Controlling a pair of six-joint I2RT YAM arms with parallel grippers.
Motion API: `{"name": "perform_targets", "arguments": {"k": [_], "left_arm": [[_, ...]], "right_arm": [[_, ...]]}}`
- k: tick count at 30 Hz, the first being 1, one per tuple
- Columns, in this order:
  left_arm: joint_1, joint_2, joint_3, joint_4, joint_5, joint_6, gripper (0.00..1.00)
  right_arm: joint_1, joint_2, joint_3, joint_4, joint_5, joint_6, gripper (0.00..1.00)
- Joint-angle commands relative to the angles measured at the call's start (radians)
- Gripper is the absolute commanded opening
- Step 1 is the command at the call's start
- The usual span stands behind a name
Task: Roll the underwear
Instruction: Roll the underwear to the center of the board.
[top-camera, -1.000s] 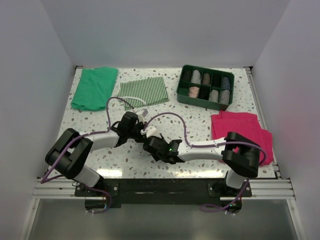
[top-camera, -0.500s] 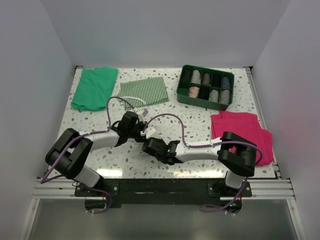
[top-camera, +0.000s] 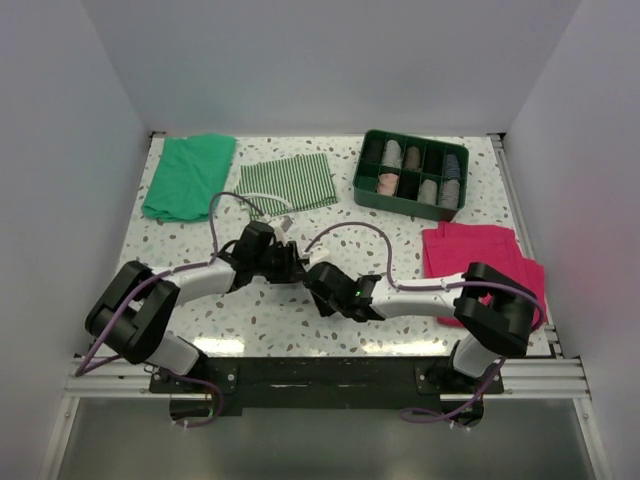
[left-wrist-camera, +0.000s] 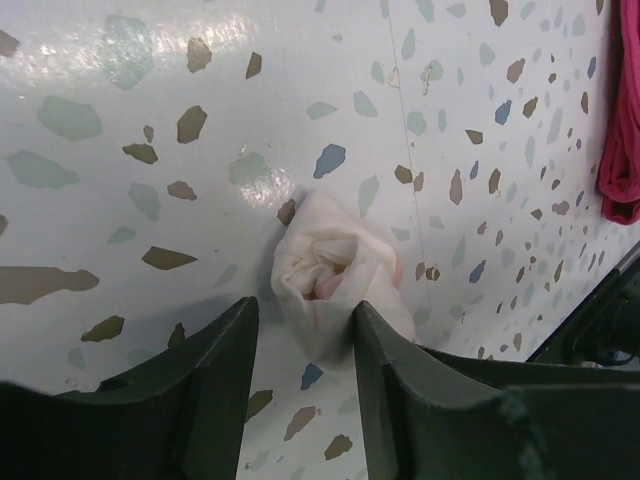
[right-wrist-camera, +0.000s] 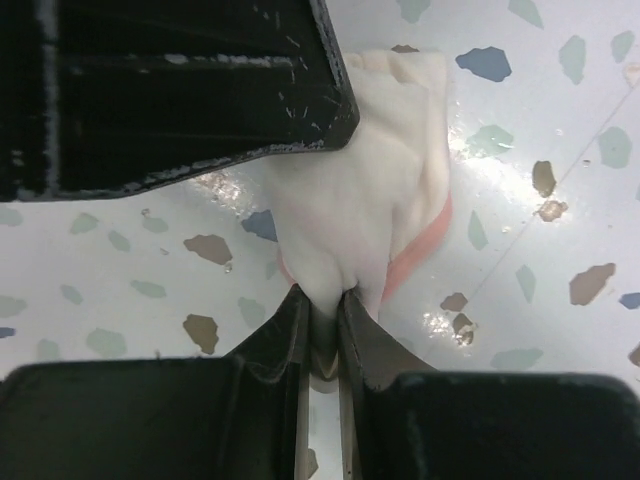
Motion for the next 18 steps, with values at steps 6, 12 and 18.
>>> {"name": "perform_targets", "arguments": {"k": [6,12,18], "left_arm": [[0.045,-0.179,0.015,-0.015,-0.047,0.034,0.53],[0.045,-0.222,-0.029,0.043,0.007,0.044,0.54],[0.043,-0.215,-0.072,0.113,0.077,0.052,0.54]], "right_arm": [[-0.123,-0.075,-0.117,0.12,-0.311,0.15,0.05],[-0.205,-0.099,-0.214,0.299,-0.481,0.221,0.05],[-0.258,-0.136,-0.295,0.42,-0.569,0.284,0.05]]}}
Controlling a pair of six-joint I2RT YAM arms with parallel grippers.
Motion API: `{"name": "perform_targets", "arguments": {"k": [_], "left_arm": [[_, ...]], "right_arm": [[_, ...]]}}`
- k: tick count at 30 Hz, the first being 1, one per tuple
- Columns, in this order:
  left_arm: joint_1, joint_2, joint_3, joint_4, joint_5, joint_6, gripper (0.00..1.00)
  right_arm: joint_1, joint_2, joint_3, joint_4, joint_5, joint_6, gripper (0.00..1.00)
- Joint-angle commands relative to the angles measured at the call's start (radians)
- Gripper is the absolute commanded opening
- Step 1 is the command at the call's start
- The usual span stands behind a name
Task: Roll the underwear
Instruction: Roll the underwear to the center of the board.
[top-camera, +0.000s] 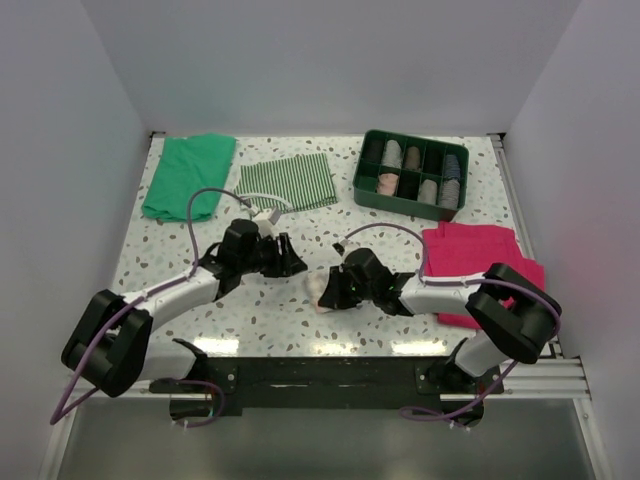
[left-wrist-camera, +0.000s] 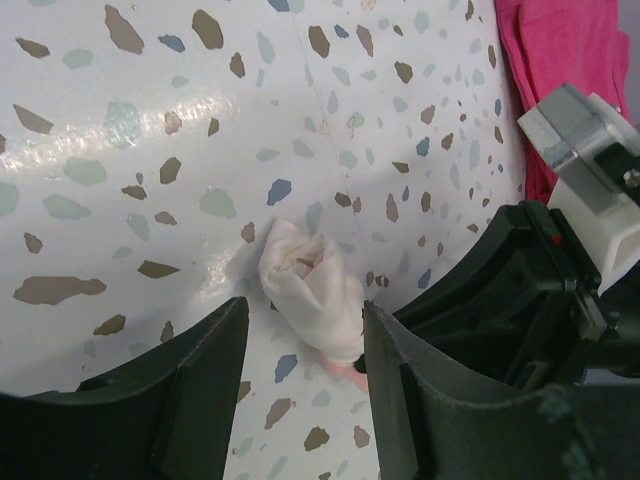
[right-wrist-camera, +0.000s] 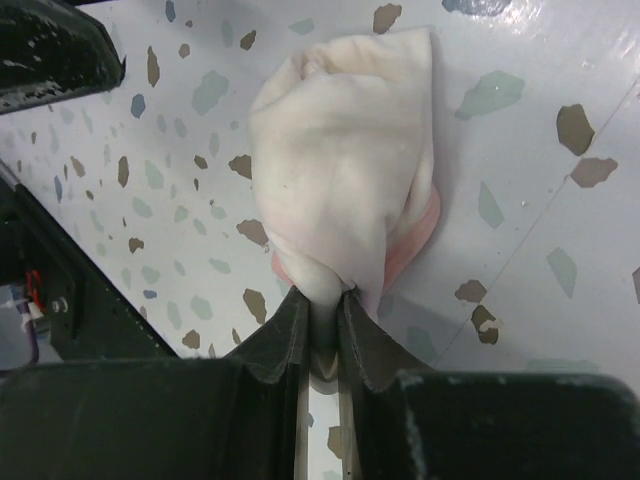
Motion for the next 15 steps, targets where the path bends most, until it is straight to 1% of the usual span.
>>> {"name": "perform_targets", "arguments": {"k": [1,9,15], "left_arm": [[0.004,-0.002,-0.034,0.107,0.081,0.034,0.54],[-0.001,0.085,-0.066,0.251,0.178,-0.012,0.56],[-0.001,0.177,-0.072,0.344,0.186,-0.03,0.56]], "right_arm": [[-0.027,-0.035,-0.04,0.077,-0.114,0.063,0.05],[-0.038,-0.003,-0.052,0.086,-0.138,0.057,0.05],[-0.039,-0.003,-0.045,0.06,-0.125,0.039,0.05]]}}
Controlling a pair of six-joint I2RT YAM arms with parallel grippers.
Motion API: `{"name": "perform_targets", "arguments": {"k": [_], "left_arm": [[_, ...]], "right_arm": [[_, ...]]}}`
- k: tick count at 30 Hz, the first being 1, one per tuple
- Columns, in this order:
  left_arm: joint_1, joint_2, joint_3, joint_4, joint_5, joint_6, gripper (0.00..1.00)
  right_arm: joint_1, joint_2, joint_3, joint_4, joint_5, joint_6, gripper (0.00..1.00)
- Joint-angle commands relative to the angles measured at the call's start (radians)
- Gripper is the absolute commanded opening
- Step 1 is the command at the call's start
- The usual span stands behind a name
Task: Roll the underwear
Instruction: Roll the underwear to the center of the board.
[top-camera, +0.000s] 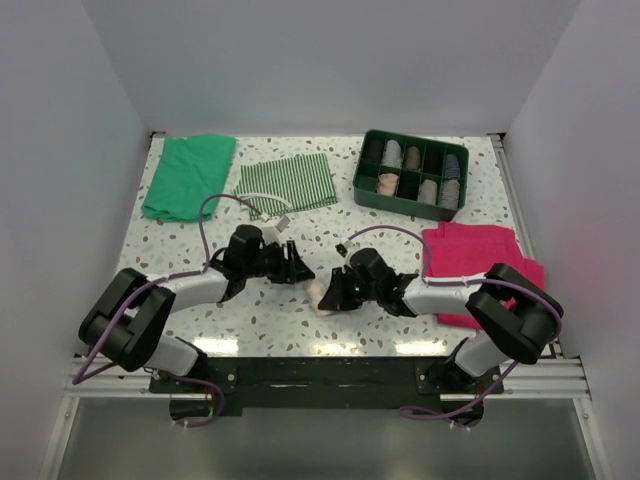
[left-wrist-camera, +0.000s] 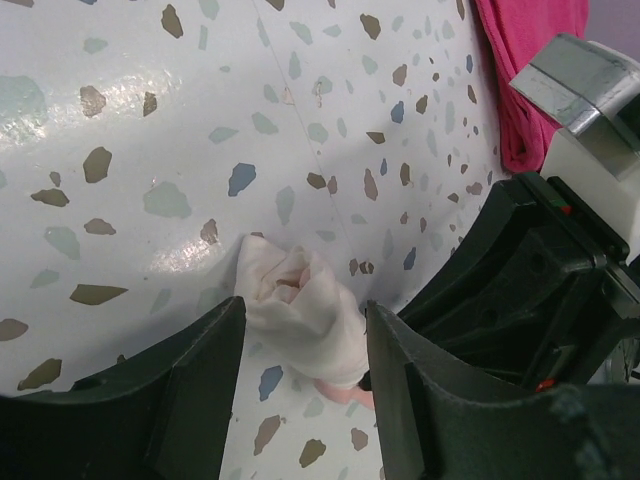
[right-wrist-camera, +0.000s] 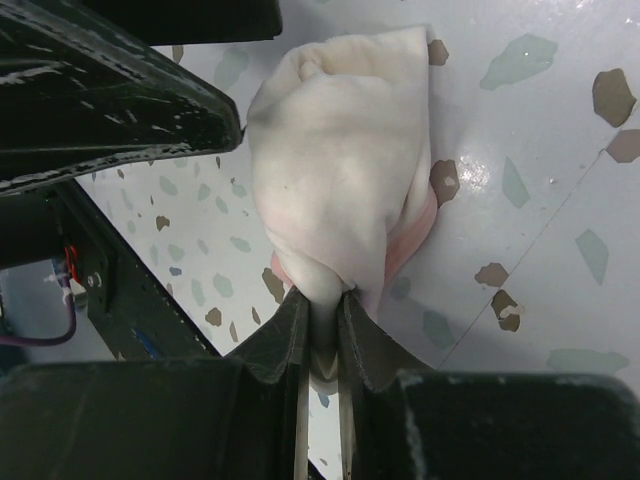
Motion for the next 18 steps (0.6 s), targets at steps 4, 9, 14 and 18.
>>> {"name": "perform_targets", "arguments": {"k": [4,9,14,18], "left_arm": [[0.0,0.092,-0.018,0.16,0.032,-0.023,0.57],[-0.002,0.155,-0.024,0.217,0.046,-0.037,0.57],[-0.003,0.204,-0.032,0.266,0.061,-0.042,0.55],[-0.005,0.232,-0.039,0.305,0.078,-0.059,0.45]], "right_arm": [[-0.002,0.009,0.004,-0.009,-0.018,-0.014,0.06],[-0.003,0.015,0.01,-0.016,-0.024,-0.025,0.06],[-0.003,0.033,0.015,-0.011,-0.029,-0.025,0.06],[-0.002,0.055,0.018,0.006,-0.033,-0.017,0.06]]}}
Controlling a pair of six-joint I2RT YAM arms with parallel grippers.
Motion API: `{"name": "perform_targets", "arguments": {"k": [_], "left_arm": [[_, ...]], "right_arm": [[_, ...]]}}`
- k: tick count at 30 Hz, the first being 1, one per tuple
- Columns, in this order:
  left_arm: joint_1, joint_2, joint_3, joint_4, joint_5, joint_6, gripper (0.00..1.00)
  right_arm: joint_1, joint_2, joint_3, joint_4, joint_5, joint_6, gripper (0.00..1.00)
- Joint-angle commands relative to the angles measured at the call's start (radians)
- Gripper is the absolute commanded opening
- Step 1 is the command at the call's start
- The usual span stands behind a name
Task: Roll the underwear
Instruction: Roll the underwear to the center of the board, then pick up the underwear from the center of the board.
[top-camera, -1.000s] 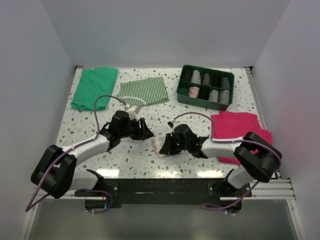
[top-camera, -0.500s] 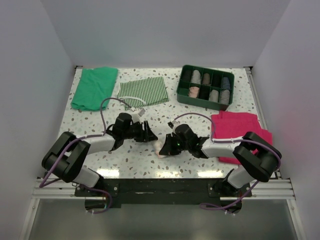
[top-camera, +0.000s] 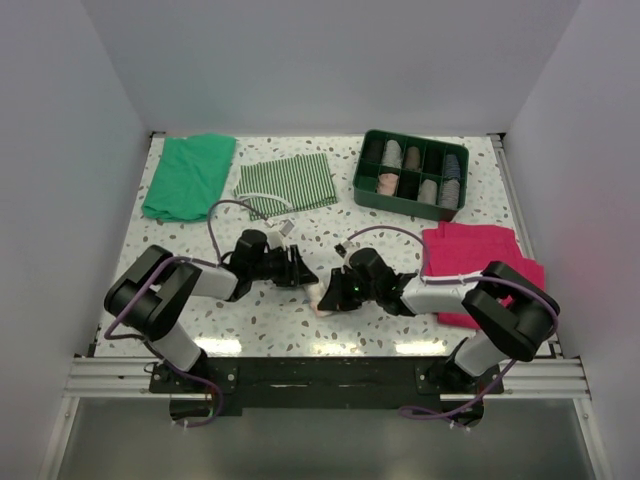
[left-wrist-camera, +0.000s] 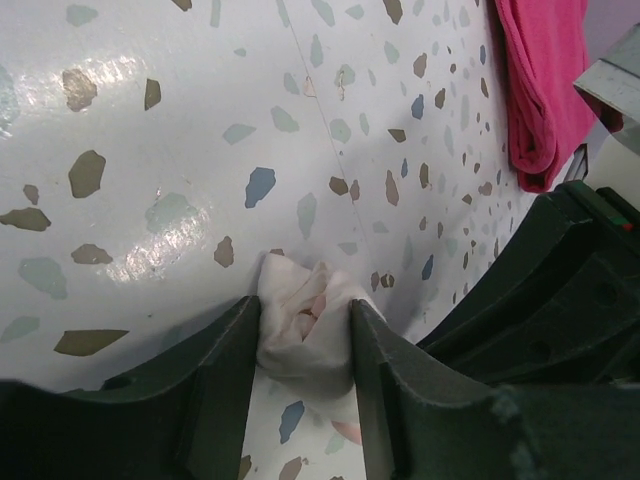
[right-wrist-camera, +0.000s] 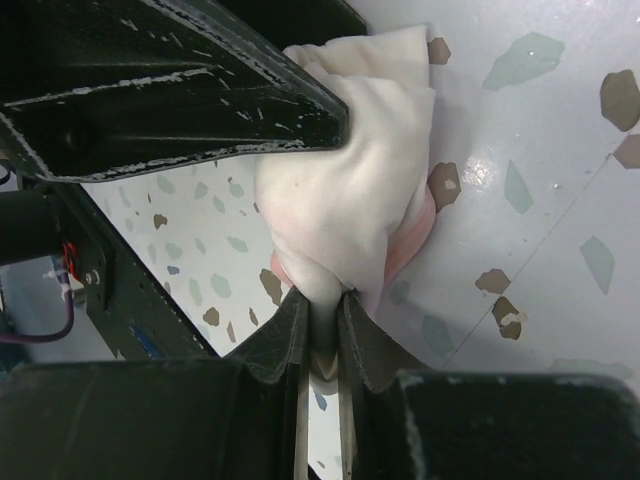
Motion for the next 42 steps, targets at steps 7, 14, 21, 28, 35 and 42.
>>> {"name": "perform_targets", "arguments": {"k": [7,14,21,28,35,42], "left_arm": [[-0.02,0.036,-0.015,0.044,-0.003,-0.007,0.01],[-0.057,-0.012,0.037,-0.12,-0.086,0.023,0.0],[-0.107,-0.062,0.109,-0.295,-0.192,0.03,0.0],[-0.123,-0.075,0.146,-0.393,-0.235,0.007,0.0],[-0.129,-0.078,0.16,-0.43,-0.25,0.002,0.0],[-0.129,-0.069,0.171,-0.436,-0.247,0.0,0.0]], "right_arm": [[-0.002,0.018,0.03,-0.04,0.022,-0.018,0.15],[0.004,-0.153,0.09,-0.283,0.171,-0.113,0.43],[0.072,-0.275,0.213,-0.52,0.359,-0.236,0.57],[0.247,-0.102,0.369,-0.658,0.613,-0.234,0.58],[0.326,0.061,0.435,-0.644,0.761,-0.196,0.59],[0.374,0.146,0.446,-0.597,0.806,-0.214,0.59]]}}
